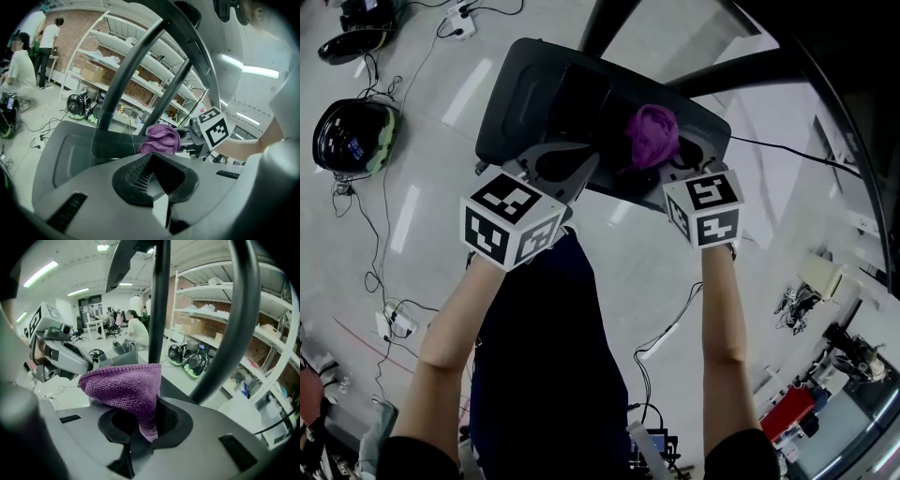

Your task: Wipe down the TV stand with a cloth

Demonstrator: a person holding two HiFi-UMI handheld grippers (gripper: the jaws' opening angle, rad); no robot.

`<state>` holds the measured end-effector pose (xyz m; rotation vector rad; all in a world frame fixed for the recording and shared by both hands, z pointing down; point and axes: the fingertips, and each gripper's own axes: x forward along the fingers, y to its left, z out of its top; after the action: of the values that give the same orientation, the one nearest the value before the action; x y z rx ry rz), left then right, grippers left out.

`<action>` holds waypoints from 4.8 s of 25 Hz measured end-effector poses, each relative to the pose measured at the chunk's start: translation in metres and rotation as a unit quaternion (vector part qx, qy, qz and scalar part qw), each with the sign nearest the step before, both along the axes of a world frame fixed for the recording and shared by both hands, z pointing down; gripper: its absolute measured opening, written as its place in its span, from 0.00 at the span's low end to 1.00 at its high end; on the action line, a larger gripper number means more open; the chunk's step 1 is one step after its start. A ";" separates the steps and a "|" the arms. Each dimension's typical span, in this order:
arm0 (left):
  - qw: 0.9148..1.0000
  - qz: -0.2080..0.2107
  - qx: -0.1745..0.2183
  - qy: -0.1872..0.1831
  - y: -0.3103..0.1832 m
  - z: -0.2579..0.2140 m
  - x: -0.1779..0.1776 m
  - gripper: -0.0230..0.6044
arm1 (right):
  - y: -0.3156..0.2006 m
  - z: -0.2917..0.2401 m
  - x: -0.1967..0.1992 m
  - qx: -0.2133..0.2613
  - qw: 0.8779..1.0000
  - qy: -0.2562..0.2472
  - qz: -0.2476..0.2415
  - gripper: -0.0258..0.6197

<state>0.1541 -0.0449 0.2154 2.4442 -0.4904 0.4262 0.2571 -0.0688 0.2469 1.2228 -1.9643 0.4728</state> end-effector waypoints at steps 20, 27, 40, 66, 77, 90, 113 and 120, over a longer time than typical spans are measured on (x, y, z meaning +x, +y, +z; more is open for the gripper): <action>1.000 -0.024 -0.017 -0.010 0.003 0.014 -0.034 0.05 | -0.040 0.049 -0.080 0.055 0.945 0.255 -0.198 0.16; 1.000 -0.022 -0.019 -0.008 0.003 0.012 -0.031 0.05 | -0.037 0.048 -0.074 0.027 0.953 0.237 -0.188 0.15; 0.999 -0.009 -0.031 -0.001 0.013 0.014 -0.022 0.05 | -0.016 0.051 -0.032 0.002 0.923 0.327 -0.205 0.15; 0.999 0.013 -0.037 0.004 0.032 0.019 0.021 0.05 | 0.047 0.052 0.104 -0.049 0.891 0.429 -0.139 0.15; 0.999 0.009 -0.037 0.012 0.047 0.021 0.035 0.05 | 0.091 0.053 0.162 -0.083 0.878 0.461 -0.100 0.16; 0.998 0.032 -0.049 0.014 0.051 0.020 0.024 0.05 | 0.100 0.003 0.122 -0.033 0.932 0.361 0.021 0.16; 0.997 -0.053 -0.052 -0.019 -0.010 0.029 -0.156 0.05 | 0.030 0.009 -0.191 0.023 0.976 0.193 -0.100 0.16; 0.993 -0.105 -0.049 -0.034 -0.042 0.038 -0.209 0.05 | -0.016 0.022 -0.254 0.046 0.971 0.199 -0.125 0.16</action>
<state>-0.0553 -0.0871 0.2534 2.2612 -0.7297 0.4345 0.0034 -0.0843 0.2690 1.0137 -1.7703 0.0026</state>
